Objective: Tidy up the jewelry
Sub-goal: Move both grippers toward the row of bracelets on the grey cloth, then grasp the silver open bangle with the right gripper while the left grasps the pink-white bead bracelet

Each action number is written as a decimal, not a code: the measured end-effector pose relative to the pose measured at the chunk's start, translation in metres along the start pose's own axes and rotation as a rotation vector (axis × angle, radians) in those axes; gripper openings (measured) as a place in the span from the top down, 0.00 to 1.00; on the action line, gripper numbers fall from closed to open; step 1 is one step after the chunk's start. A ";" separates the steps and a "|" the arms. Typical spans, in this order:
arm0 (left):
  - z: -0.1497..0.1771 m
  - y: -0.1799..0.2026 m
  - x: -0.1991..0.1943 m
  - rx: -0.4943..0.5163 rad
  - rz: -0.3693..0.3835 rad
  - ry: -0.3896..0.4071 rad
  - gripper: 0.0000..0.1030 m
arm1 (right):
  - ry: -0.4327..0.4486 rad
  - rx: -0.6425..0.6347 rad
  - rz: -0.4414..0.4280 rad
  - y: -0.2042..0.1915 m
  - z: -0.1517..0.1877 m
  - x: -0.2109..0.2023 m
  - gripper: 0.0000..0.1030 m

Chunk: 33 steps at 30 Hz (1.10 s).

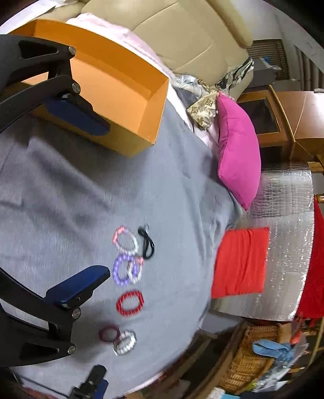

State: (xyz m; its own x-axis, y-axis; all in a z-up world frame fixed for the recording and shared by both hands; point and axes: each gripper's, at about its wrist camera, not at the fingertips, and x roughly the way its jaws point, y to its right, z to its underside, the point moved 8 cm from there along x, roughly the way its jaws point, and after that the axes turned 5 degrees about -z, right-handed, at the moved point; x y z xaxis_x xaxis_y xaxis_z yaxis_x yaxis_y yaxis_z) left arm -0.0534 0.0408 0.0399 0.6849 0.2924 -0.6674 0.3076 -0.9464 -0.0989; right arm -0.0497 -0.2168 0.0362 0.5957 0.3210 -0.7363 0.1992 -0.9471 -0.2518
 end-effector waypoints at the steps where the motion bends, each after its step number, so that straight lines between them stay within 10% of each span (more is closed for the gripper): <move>1: 0.001 0.000 0.006 0.004 -0.001 -0.016 0.00 | -0.017 0.002 -0.004 0.001 0.001 0.006 0.33; 13: 0.005 0.033 0.054 0.045 0.065 -0.110 0.00 | -0.126 0.161 0.085 0.066 -0.012 0.043 0.38; 33: 0.000 0.057 0.116 0.077 0.068 -0.170 0.00 | -0.124 0.128 0.092 0.063 -0.045 0.095 0.25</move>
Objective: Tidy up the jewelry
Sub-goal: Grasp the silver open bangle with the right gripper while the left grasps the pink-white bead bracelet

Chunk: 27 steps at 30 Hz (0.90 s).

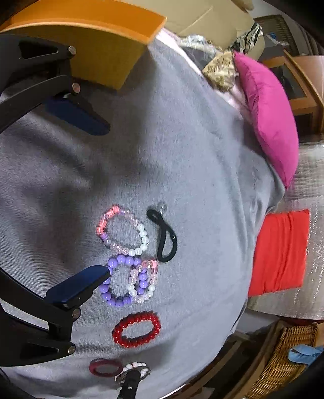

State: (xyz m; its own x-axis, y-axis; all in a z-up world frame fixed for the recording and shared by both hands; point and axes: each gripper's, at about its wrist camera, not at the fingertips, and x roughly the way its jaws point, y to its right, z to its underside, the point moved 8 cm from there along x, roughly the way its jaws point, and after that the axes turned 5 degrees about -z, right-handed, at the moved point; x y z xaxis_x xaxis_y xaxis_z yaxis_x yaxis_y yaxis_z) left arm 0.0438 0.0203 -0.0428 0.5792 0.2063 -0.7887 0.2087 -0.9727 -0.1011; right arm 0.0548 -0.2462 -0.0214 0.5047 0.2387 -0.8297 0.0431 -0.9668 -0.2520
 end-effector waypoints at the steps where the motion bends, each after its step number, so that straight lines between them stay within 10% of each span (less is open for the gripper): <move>1: 0.000 0.002 0.003 0.004 0.010 -0.008 0.00 | 0.002 0.004 -0.003 -0.002 -0.002 0.004 0.25; 11: -0.003 0.005 0.028 0.040 0.087 -0.052 0.08 | 0.013 0.017 -0.009 0.000 -0.007 0.018 0.27; 19: 0.001 0.027 0.015 0.101 0.222 -0.036 0.69 | 0.020 0.029 -0.023 0.011 -0.002 0.009 0.37; 27: 0.007 0.026 -0.005 0.098 0.242 -0.010 0.91 | 0.050 0.049 -0.047 0.013 0.000 -0.008 0.38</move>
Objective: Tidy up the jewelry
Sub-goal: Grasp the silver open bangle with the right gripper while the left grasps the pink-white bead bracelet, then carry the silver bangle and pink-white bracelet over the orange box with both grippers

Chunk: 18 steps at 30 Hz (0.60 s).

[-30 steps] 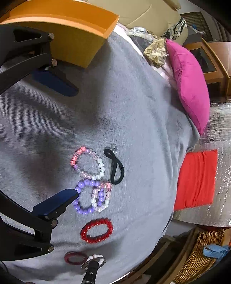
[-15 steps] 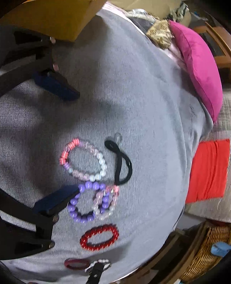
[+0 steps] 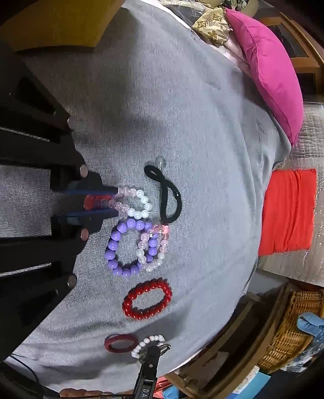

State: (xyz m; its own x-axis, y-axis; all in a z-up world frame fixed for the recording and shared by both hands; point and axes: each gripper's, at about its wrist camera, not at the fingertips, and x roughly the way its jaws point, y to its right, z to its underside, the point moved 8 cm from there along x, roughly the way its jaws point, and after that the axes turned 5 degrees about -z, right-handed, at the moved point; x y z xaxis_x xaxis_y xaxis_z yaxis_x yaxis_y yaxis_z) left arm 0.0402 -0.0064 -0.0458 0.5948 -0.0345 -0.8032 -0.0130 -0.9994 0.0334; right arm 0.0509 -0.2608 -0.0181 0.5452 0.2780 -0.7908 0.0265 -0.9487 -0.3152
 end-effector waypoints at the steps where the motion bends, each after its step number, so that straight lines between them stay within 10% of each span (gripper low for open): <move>1: -0.001 -0.003 -0.003 -0.005 0.001 0.005 0.91 | 0.012 -0.001 -0.005 -0.001 -0.001 -0.004 0.38; 14: -0.006 -0.021 -0.044 -0.016 -0.057 0.081 0.89 | 0.105 -0.048 -0.069 -0.036 -0.003 -0.042 0.38; 18: 0.005 -0.021 -0.023 -0.056 0.002 -0.019 0.44 | 0.090 -0.042 -0.062 -0.036 0.002 -0.039 0.38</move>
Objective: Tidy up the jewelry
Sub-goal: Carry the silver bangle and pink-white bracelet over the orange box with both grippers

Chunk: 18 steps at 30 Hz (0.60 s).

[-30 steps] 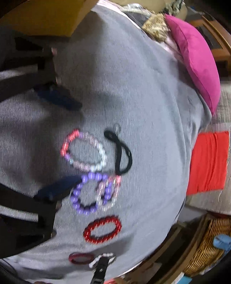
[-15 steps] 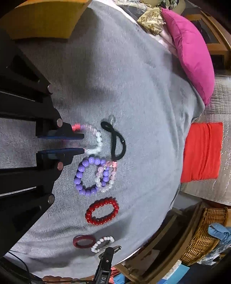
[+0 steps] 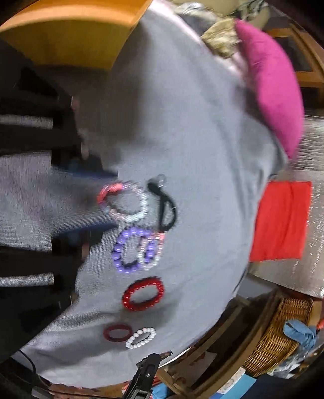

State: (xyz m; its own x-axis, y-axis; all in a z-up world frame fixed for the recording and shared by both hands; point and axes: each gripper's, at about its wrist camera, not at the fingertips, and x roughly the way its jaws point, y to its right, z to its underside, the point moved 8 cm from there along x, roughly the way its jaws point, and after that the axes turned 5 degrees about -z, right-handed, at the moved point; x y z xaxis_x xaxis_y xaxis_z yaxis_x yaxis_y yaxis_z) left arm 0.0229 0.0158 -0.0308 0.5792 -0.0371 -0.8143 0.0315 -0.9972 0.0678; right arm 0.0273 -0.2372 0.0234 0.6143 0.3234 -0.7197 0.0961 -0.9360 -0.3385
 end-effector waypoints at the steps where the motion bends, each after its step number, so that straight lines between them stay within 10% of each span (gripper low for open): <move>1: 0.001 0.000 0.005 0.004 -0.012 -0.008 0.40 | 0.000 0.002 0.003 0.001 0.001 0.000 0.38; 5: 0.001 0.004 0.022 0.033 -0.024 -0.028 0.40 | -0.007 0.019 0.017 0.010 -0.001 0.001 0.38; 10: -0.004 0.009 0.033 0.031 0.021 -0.050 0.85 | -0.008 0.029 0.022 0.016 -0.004 0.002 0.38; 18: -0.011 0.018 0.014 0.046 0.020 0.007 0.85 | 0.007 0.003 -0.001 0.007 -0.006 -0.005 0.38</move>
State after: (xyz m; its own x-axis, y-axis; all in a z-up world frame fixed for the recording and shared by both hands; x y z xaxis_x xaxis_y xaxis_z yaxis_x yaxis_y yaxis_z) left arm 0.0407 -0.0017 -0.0342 0.5848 -0.0569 -0.8092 -0.0179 -0.9982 0.0572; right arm 0.0299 -0.2462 0.0283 0.6198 0.3231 -0.7151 0.0940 -0.9353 -0.3411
